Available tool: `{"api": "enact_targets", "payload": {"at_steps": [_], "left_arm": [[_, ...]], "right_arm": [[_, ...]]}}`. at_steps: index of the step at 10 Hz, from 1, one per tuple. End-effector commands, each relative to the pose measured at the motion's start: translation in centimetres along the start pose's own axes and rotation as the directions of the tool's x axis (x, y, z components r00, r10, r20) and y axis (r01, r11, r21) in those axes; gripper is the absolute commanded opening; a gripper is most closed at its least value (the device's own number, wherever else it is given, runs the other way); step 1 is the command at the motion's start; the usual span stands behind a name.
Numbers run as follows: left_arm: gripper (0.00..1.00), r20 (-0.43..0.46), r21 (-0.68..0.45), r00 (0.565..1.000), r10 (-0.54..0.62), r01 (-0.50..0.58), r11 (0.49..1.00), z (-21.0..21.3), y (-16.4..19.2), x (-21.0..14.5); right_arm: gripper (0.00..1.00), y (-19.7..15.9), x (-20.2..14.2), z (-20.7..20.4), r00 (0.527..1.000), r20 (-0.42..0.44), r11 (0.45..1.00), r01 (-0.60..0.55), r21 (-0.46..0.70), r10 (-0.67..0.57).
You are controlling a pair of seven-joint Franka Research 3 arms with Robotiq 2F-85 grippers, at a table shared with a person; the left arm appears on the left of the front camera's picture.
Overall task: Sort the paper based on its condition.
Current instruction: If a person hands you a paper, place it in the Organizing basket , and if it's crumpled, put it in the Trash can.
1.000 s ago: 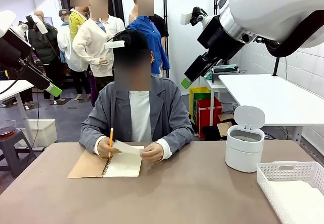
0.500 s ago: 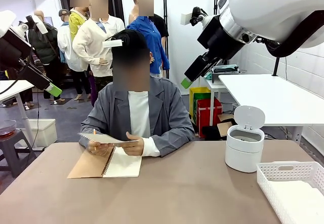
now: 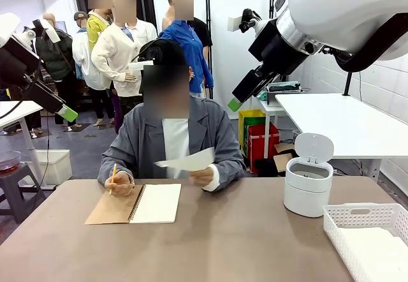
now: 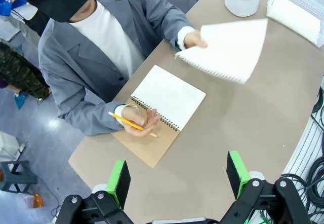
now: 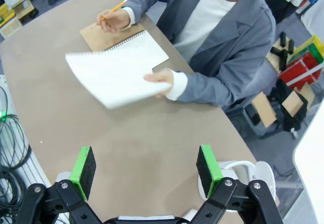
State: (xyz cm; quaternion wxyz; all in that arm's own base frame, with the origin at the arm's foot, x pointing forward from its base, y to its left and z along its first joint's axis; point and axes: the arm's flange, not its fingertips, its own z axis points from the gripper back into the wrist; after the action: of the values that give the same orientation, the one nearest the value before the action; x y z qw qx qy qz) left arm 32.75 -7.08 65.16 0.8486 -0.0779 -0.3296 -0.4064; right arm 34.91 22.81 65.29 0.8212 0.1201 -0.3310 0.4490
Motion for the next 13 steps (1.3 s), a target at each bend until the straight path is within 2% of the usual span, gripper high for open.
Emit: {"api": "enact_targets", "payload": {"at_steps": [1, 13], "left_arm": [[1.0, 0.005, -0.001, 1.0, 0.001, -0.001, 1.0, 0.15, -0.05, -0.02], [1.0, 0.005, -0.001, 1.0, 0.001, -0.001, 1.0, 0.15, -0.05, -0.02]], "right_arm": [[1.0, -0.11, -0.07, -0.03, 1.0, -0.002, 1.0, -0.003, 0.0, 0.003], [1.0, 0.0, 0.0, 0.0, 1.0, 0.0, 1.0, 0.0, 0.0, 0.0]]}}
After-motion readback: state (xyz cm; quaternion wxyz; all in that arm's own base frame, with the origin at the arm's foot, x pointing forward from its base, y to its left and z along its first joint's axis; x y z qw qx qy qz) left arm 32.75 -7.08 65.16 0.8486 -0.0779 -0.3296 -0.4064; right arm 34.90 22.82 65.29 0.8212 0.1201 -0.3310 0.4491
